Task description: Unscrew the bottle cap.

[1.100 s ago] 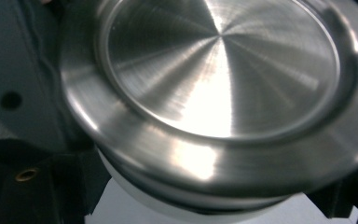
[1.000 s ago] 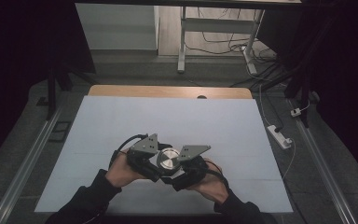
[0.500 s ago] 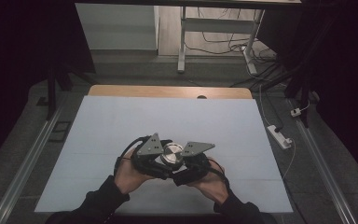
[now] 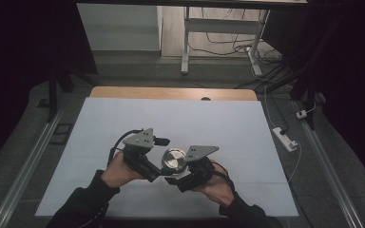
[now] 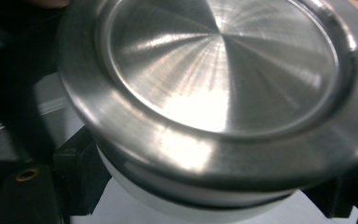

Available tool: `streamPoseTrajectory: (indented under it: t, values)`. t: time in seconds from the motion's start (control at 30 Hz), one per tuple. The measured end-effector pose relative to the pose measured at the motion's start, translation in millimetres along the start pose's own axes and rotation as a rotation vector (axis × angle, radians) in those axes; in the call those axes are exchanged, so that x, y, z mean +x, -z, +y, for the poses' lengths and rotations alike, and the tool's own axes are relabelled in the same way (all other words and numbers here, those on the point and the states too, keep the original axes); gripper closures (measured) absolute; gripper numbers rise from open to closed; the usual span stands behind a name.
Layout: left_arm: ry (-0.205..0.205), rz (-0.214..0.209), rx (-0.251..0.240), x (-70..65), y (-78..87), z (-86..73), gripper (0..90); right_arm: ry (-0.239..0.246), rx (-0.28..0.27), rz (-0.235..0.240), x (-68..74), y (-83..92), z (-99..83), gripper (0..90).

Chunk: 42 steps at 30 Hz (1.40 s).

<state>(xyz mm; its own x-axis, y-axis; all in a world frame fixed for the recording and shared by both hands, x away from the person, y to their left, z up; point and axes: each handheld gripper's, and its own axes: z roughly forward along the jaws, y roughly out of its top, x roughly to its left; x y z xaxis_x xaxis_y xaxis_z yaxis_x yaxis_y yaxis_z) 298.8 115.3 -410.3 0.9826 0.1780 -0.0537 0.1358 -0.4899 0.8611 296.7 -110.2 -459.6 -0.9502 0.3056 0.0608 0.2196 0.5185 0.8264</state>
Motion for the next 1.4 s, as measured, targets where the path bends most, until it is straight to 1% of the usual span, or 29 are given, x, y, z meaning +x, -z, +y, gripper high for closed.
streamPoseTrajectory:
  t: [0.03,0.07,0.1,0.13,0.2,0.27,0.33,0.43,0.5,0.53,0.57,0.6,0.63,0.67,0.7,0.73,0.8,0.87,0.93,1.0,1.03,1.07,1.1,1.17,1.2,1.27,1.3,1.37,1.4]
  values:
    - [-0.020,-0.008,0.012,0.3,1.0,-1.7,6.5,0.012,0.003,0.017,1.2,-0.4,0.3,15.0]
    - [-0.024,-0.023,0.017,0.8,0.9,-2.6,7.2,0.031,0.005,0.036,4.3,-1.4,1.0,15.0]
    - [-0.038,-0.052,0.020,1.5,0.7,-3.8,8.7,0.047,0.012,0.045,5.7,-1.9,1.4,15.0]
    - [-0.054,-0.064,0.023,1.3,-0.2,-4.9,11.0,0.060,0.014,0.056,8.1,-2.8,1.9,15.0]
    - [-0.064,-0.086,0.039,1.1,-3.3,-5.5,14.2,0.078,0.024,0.066,11.6,-4.3,2.5,15.0]
    - [-0.076,-0.085,0.042,-0.2,-6.1,-6.1,18.3,0.083,0.028,0.067,12.5,-5.0,2.4,15.0]
    - [-0.061,-0.066,0.033,-0.4,-7.9,-6.1,20.4,0.079,0.029,0.059,11.3,-4.7,2.0,15.0]
    - [-0.037,-0.005,0.016,-2.5,-11.9,-5.6,20.8,0.059,0.023,0.032,7.4,-3.3,1.6,15.0]
    - [-0.011,0.085,0.016,-7.1,-18.2,-3.6,20.8,0.033,0.028,-0.002,4.1,-2.4,1.0,15.0]
    - [0.007,0.140,0.015,-10.0,-22.0,-2.3,20.8,0.016,0.027,-0.021,1.9,-2.1,0.3,15.0]
    - [0.038,0.198,0.012,-13.1,-26.8,-0.7,20.8,-0.009,0.021,-0.036,-1.3,-1.6,-0.5,15.0]
    - [0.058,0.230,0.012,-14.6,-30.4,0.5,20.7,-0.034,0.021,-0.057,-4.2,-1.0,-1.1,15.0]
    - [0.076,0.266,0.016,-16.2,-34.6,2.1,20.5,-0.046,0.021,-0.075,-5.8,-0.9,-1.6,15.0]
    - [0.086,0.269,0.021,-16.2,-38.6,4.0,19.2,-0.056,0.022,-0.089,-7.8,-0.6,-2.7,15.0]
    - [0.090,0.252,0.019,-15.3,-39.7,4.9,12.5,-0.065,0.021,-0.093,-9.3,-0.2,-4.1,15.0]
    - [0.094,0.216,0.017,-13.0,-39.1,5.8,8.1,-0.068,0.019,-0.091,-9.8,-0.1,-4.3,15.0]
    - [0.083,0.189,0.003,-8.8,-32.1,5.5,4.2,-0.060,0.012,-0.082,-8.7,0.5,-3.3,15.0]
    - [0.087,0.110,0.001,-2.6,-24.5,4.0,4.7,-0.044,0.009,-0.063,-6.8,0.7,-2.2,15.0]
    - [0.060,0.044,0.007,2.6,-16.0,0.7,6.4,-0.025,0.011,-0.039,-4.3,-0.1,-1.3,15.0]
    - [0.025,0.012,0.033,4.5,-12.5,-2.3,9.0,-0.007,0.012,-0.013,-1.7,-1.7,-0.9,15.0]
    - [0.015,0.006,0.041,4.9,-12.2,-3.3,11.1,0.007,0.016,0.003,0.5,-2.6,-0.5,15.0]
    - [0.002,-0.013,0.047,5.6,-12.0,-4.7,12.4,0.014,0.018,0.012,1.9,-3.1,-0.2,15.0]
    - [-0.004,-0.043,0.045,6.0,-12.4,-6.3,13.5,0.022,0.019,0.021,3.6,-3.8,0.3,15.0]
    - [-0.016,-0.072,0.049,5.7,-14.0,-7.5,17.1,0.040,0.025,0.034,6.1,-4.9,0.9,15.0]
    - [-0.021,-0.072,0.051,5.2,-14.9,-7.5,18.3,0.047,0.030,0.039,7.3,-5.3,0.8,15.0]
    - [-0.032,-0.046,0.049,3.0,-15.5,-7.2,19.5,0.046,0.034,0.038,7.3,-5.9,0.3,15.0]
    - [-0.028,-0.029,0.045,1.8,-16.4,-7.0,19.8,0.041,0.036,0.032,6.8,-5.6,0.2,15.0]
    - [-0.018,0.013,0.043,-0.8,-19.3,-6.2,20.0,0.034,0.039,0.019,5.2,-5.4,-0.1,15.0]
    - [-0.016,0.046,0.036,-3.3,-21.3,-5.7,20.1,0.028,0.040,0.014,3.6,-5.3,-0.5,15.0]
